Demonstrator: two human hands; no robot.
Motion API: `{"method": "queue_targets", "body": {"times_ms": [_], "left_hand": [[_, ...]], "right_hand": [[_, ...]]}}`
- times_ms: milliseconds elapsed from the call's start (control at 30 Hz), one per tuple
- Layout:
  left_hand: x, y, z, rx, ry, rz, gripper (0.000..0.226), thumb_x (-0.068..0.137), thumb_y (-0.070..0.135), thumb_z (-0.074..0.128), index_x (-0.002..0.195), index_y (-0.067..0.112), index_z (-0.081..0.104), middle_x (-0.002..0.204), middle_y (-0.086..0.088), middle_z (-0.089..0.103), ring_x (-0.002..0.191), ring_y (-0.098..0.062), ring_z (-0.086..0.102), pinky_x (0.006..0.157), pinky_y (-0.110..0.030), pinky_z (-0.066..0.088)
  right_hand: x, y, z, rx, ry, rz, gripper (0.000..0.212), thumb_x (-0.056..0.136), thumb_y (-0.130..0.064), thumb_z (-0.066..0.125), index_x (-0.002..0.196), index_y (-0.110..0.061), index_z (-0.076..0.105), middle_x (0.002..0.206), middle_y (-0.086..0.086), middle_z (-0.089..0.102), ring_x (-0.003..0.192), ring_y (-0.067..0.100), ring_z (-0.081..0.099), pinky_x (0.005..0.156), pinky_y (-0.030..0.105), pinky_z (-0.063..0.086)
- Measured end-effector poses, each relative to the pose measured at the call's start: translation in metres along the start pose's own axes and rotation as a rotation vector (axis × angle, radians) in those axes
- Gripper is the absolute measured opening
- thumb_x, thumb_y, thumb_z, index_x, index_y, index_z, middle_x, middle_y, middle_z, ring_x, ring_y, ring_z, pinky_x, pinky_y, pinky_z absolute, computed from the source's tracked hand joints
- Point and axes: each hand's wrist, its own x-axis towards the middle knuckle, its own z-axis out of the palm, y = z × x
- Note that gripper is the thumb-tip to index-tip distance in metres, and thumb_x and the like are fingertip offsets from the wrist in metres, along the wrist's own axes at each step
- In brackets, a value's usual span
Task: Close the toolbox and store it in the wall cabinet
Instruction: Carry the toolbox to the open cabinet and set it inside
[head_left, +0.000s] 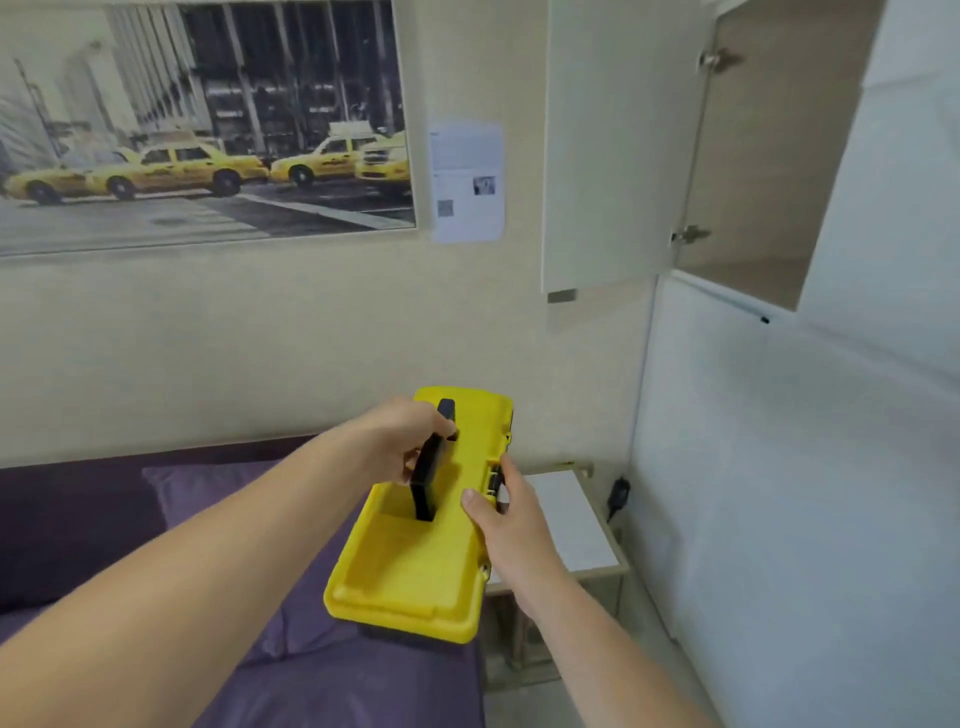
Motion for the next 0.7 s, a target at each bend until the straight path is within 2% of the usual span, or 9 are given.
{"method": "queue_targets", "body": {"times_ms": [200, 367, 467, 533, 600, 700], "left_hand": [[0.04, 0.098, 0.099, 0.065, -0.095, 0.129, 0.011, 0.086, 0.01, 0.063, 0.092, 0.002, 0.058, 0.082, -0.014, 0.058, 0.066, -0.023, 0.055, 0.059, -0.031, 0.046], [0.077, 0.172, 0.169, 0.066, -0.158, 0.266, 0.014, 0.086, 0.002, 0.061, 0.097, -0.004, 0.057, 0.084, -0.02, 0.061, 0.064, -0.027, 0.057, 0.061, -0.034, 0.048], [0.108, 0.219, 0.202, 0.082, -0.18, 0.315, 0.011, 0.081, -0.003, 0.063, 0.091, -0.004, 0.058, 0.078, -0.02, 0.06, 0.063, -0.029, 0.056, 0.063, -0.035, 0.049], [0.132, 0.253, 0.221, 0.102, -0.19, 0.35, 0.01, 0.077, -0.004, 0.065, 0.084, -0.004, 0.059, 0.075, -0.02, 0.06, 0.06, -0.028, 0.056, 0.059, -0.034, 0.048], [0.159, 0.287, 0.239, 0.122, -0.198, 0.378, 0.008, 0.076, -0.005, 0.066, 0.078, -0.002, 0.059, 0.071, -0.019, 0.06, 0.058, -0.028, 0.056, 0.063, -0.035, 0.048], [0.199, 0.336, 0.269, 0.15, -0.216, 0.415, 0.009, 0.076, -0.004, 0.067, 0.08, -0.002, 0.06, 0.07, -0.018, 0.061, 0.056, -0.027, 0.057, 0.058, -0.032, 0.048]], "right_hand": [[0.048, -0.026, -0.106, 0.03, 0.2, 0.001, 0.074, 0.081, -0.049, 0.063, 0.145, -0.041, 0.027, 0.146, -0.005, 0.041, 0.129, 0.023, 0.046, 0.103, 0.052, 0.044], [0.097, -0.049, -0.187, -0.087, 0.391, -0.032, 0.077, 0.079, -0.053, 0.059, 0.146, -0.037, 0.024, 0.144, -0.001, 0.041, 0.129, 0.025, 0.044, 0.102, 0.052, 0.044], [0.145, -0.064, -0.233, -0.169, 0.487, -0.055, 0.074, 0.084, -0.051, 0.056, 0.148, -0.033, 0.022, 0.146, 0.002, 0.04, 0.132, 0.03, 0.04, 0.103, 0.054, 0.041], [0.181, -0.074, -0.262, -0.187, 0.516, -0.086, 0.071, 0.087, -0.05, 0.054, 0.148, -0.032, 0.023, 0.145, 0.003, 0.042, 0.131, 0.03, 0.041, 0.103, 0.054, 0.042], [0.218, -0.083, -0.289, -0.193, 0.532, -0.087, 0.069, 0.089, -0.05, 0.053, 0.148, -0.031, 0.024, 0.143, 0.003, 0.043, 0.128, 0.029, 0.045, 0.102, 0.052, 0.044], [0.267, -0.091, -0.324, -0.185, 0.57, -0.098, 0.069, 0.089, -0.051, 0.052, 0.148, -0.03, 0.024, 0.14, 0.003, 0.046, 0.123, 0.027, 0.049, 0.1, 0.05, 0.047]]}}
